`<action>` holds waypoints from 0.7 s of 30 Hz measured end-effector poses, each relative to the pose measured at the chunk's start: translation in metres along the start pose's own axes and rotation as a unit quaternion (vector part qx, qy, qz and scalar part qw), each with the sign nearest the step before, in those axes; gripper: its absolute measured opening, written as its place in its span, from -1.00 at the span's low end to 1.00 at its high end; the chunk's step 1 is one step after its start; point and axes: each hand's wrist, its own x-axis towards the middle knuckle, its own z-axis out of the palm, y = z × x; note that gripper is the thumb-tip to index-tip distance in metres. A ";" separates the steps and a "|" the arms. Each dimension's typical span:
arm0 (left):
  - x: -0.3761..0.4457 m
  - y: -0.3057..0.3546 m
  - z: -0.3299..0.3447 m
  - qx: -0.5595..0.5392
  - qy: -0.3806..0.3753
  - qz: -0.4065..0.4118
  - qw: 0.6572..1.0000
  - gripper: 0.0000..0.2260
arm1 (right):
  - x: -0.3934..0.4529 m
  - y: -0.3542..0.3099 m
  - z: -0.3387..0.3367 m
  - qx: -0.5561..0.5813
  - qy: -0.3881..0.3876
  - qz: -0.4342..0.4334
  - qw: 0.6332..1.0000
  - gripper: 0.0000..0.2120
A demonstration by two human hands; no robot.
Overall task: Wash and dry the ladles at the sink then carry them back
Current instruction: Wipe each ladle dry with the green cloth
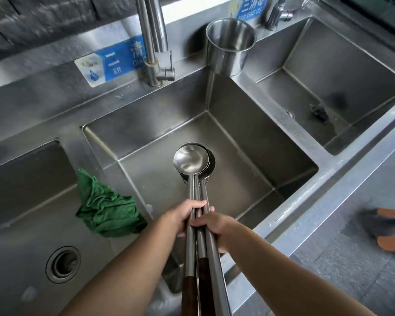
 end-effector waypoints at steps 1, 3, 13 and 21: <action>-0.011 0.000 0.004 -0.009 -0.002 0.010 1.000 -0.69 | -0.010 -0.001 0.002 -0.009 -0.007 -0.004 1.000 -0.75; -0.035 0.002 0.012 -0.011 0.001 0.032 0.999 -0.75 | -0.033 -0.002 0.007 -0.021 -0.028 -0.016 0.999 -0.79; -0.156 0.011 0.021 0.030 0.032 0.126 0.991 -0.77 | -0.118 0.000 0.056 -0.073 -0.108 -0.124 0.984 -0.76; -0.222 0.015 0.009 0.050 0.062 0.188 0.979 -0.78 | -0.159 0.000 0.092 -0.130 -0.190 -0.175 0.957 -0.76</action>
